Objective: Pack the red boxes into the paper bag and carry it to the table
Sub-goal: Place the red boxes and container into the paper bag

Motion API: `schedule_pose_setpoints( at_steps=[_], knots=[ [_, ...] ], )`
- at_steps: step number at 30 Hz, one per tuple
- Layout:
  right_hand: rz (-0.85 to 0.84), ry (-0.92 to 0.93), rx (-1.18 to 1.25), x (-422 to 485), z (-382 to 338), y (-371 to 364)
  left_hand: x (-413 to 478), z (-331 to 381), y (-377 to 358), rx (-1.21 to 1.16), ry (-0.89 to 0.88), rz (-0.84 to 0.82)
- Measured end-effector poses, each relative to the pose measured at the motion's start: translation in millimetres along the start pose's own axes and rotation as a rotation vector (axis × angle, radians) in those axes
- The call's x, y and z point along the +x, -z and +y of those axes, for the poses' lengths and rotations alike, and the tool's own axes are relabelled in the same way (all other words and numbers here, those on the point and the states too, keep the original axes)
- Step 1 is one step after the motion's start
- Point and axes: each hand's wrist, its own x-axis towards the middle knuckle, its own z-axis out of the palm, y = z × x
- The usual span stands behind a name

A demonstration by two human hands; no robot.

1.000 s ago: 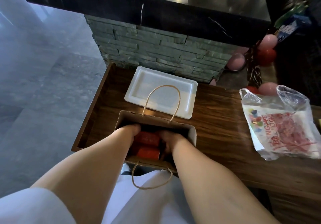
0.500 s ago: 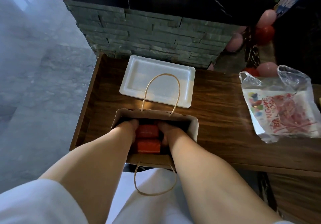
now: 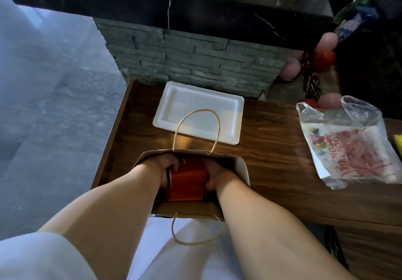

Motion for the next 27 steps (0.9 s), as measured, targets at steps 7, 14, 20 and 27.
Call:
schedule_pose_setpoints(
  at_steps=[7,14,20,27],
  knots=[
    [-0.018,0.022,-0.051,-2,5,0,-8,0,-2,0.092,0.024,0.003],
    [-0.010,0.027,-0.115,-5,2,0,-13,-4,-7,0.049,-0.051,-0.045],
    [0.053,0.021,-0.116,-9,5,1,-14,-5,-6,0.014,-0.021,-0.037],
    [0.082,0.083,-0.119,-21,5,4,-17,1,-4,0.023,-0.149,-0.023]
  ],
)
